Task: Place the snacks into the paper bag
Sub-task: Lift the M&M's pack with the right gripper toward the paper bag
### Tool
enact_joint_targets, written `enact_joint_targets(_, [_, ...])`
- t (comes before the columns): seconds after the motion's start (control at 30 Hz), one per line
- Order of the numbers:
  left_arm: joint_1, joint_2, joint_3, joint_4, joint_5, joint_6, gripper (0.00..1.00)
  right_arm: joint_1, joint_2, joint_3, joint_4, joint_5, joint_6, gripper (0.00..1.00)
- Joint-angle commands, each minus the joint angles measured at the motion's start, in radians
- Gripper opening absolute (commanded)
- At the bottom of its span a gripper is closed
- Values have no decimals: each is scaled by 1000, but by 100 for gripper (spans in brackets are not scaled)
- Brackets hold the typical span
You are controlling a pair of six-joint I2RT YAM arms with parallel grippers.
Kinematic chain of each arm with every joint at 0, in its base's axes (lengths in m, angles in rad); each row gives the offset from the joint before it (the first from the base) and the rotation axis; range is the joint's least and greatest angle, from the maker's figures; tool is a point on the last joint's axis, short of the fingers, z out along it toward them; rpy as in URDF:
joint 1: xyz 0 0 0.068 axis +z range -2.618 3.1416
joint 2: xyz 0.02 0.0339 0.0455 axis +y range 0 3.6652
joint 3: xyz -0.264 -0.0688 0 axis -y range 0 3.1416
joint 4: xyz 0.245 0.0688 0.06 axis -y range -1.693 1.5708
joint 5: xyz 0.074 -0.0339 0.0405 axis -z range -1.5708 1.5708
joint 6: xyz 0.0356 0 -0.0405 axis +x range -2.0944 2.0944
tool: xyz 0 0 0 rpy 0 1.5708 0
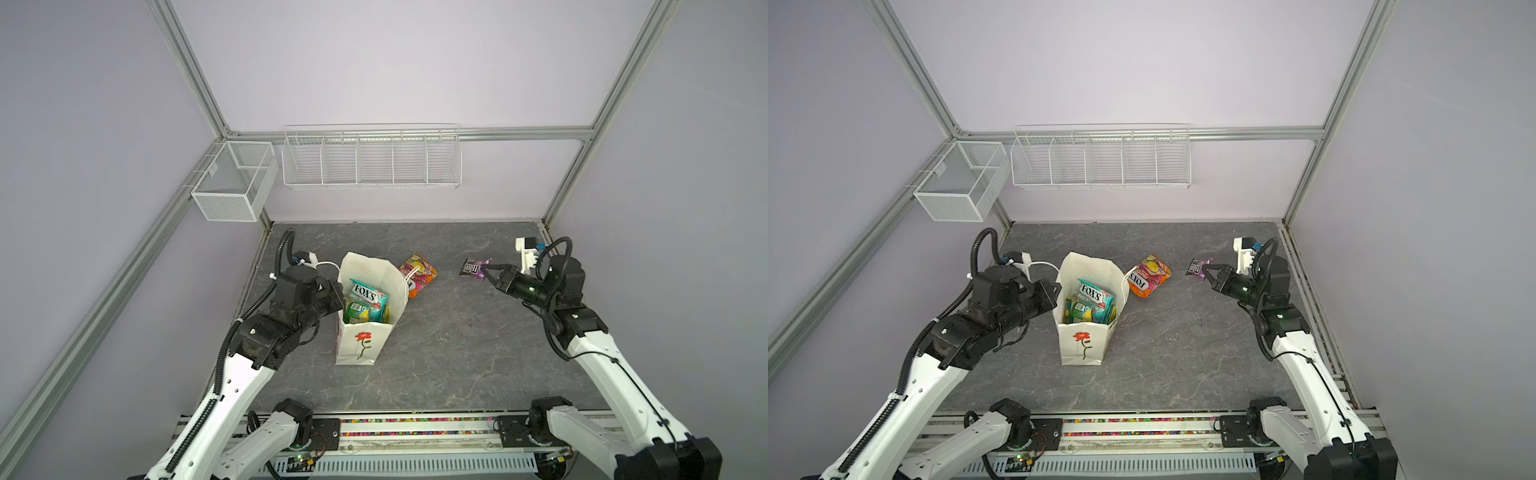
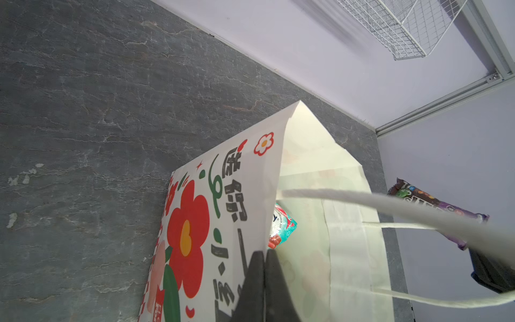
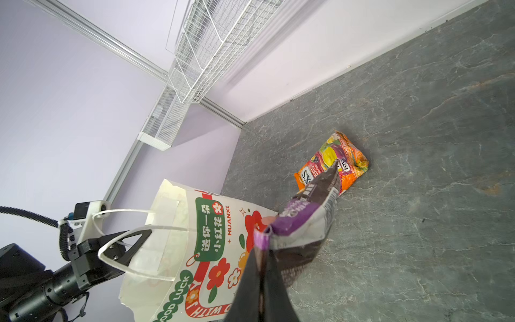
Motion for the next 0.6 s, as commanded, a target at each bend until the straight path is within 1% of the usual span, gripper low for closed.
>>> enact_joint_targets(0.0, [4, -3, 3, 63, 22, -13, 0, 11, -30, 36, -18, -2, -19, 7])
enact_joint_targets(0.23, [4, 7, 14, 69, 32, -15, 0, 29, -55, 57, -30, -10, -13, 7])
enact_joint_targets(0.27, [4, 10, 16, 71, 33, -15, 0, 34, -59, 92, -30, -13, -13, 7])
enact_joint_targets(0.43, [3, 14, 14, 76, 37, -21, 0, 56, -81, 126, -28, -20, -16, 7])
enact_joint_targets(0.47, [3, 14, 13, 78, 36, -22, 0, 86, -86, 132, -27, -20, -17, 7])
enact_joint_targets(0.57, [1, 15, 11, 80, 37, -22, 0, 115, -97, 153, -23, -17, -25, 7])
